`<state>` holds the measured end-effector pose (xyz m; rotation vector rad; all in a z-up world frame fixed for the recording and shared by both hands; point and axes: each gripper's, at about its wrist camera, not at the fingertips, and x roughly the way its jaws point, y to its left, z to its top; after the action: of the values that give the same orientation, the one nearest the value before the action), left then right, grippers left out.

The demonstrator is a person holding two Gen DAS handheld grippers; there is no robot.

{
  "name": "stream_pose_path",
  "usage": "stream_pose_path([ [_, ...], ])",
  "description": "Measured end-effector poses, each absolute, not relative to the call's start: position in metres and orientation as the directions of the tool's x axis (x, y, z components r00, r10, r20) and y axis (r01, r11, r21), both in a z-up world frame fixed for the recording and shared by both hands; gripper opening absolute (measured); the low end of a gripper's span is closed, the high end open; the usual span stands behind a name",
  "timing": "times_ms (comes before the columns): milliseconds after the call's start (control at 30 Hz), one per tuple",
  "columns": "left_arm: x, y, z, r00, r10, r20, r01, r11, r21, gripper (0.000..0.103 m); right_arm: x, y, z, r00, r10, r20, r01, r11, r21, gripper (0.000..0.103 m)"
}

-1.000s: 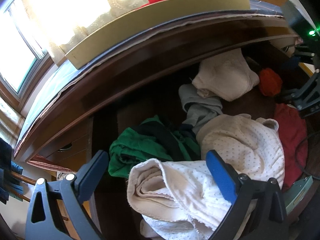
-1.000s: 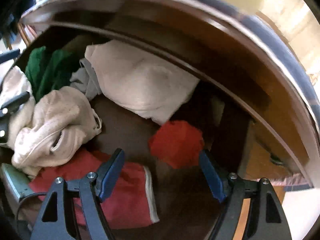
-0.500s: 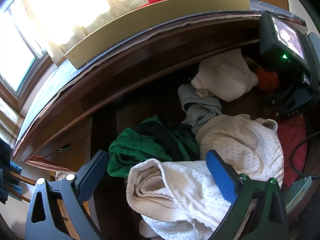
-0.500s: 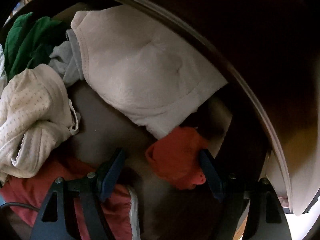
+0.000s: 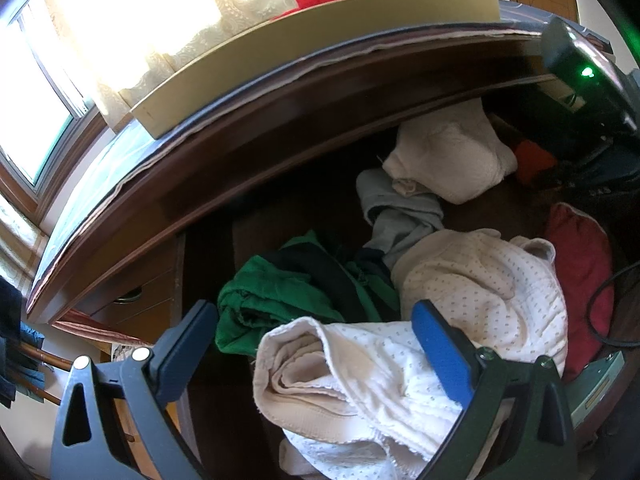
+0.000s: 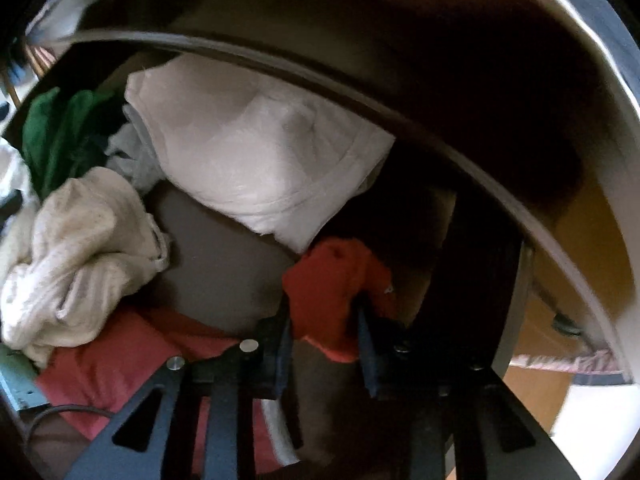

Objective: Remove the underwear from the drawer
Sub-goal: 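Close the right gripper on the small red bundle and lift it, then carry the small red bundle with the right gripper over the tray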

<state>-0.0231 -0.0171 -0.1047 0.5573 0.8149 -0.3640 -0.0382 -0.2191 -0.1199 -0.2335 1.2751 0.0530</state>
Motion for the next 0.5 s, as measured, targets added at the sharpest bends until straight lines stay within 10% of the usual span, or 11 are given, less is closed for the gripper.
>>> stream_pose_path([
  [500,-0.016,-0.013,-0.101,0.639,-0.049,-0.767,0.449,0.834,0.320,0.098,-0.094,-0.215,-0.023,0.555,0.075,-0.828,-0.087,0.996,0.032,0.027],
])
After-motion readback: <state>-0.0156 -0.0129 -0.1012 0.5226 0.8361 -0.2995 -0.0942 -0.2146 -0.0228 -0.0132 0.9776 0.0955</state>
